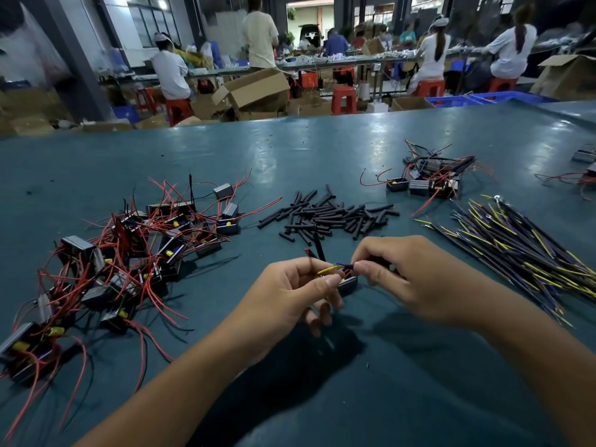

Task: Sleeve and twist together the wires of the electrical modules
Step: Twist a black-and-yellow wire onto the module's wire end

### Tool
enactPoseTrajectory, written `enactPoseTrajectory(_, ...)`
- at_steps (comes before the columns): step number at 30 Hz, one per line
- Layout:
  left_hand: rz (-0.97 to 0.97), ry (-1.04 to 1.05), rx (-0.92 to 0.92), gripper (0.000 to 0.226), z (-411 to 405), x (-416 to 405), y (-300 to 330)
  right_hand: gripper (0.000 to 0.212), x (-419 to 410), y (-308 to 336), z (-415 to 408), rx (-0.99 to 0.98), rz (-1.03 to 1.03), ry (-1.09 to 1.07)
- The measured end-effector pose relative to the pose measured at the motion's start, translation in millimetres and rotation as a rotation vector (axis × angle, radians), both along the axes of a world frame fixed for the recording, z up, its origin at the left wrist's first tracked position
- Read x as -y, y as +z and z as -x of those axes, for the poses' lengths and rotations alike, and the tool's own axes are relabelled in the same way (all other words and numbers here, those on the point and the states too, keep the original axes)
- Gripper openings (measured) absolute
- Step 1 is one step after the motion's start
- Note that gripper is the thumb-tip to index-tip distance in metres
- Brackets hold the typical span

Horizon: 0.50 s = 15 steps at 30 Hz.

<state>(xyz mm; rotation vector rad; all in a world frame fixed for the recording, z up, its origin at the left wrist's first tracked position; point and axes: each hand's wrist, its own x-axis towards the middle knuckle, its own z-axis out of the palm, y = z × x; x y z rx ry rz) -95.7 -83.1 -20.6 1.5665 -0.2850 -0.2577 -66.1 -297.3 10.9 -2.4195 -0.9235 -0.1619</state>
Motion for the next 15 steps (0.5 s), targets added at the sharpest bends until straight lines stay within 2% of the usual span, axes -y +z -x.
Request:
enactPoseTrajectory(8, 0.197, -0.038, -0.099, 0.03, 2.3, 3.5, 0.0, 0.017, 6.3, 3.7, -0.3, -0.198, -0.2, -0.001)
enactPoseTrajectory(11, 0.242, -0.081, -0.133, 0.028, 2.4, 7.4, -0.5, 0.023, 5.0, 4.8, 1.5, -0.357, -0.391, 0.035)
enactPoseTrajectory(15, 0.298, -0.129, -0.195, 0.028, 3.0, 13.1, -1.2, 0.027, -3.1, 1.5, 6.4, -0.662, -0.696, 0.094)
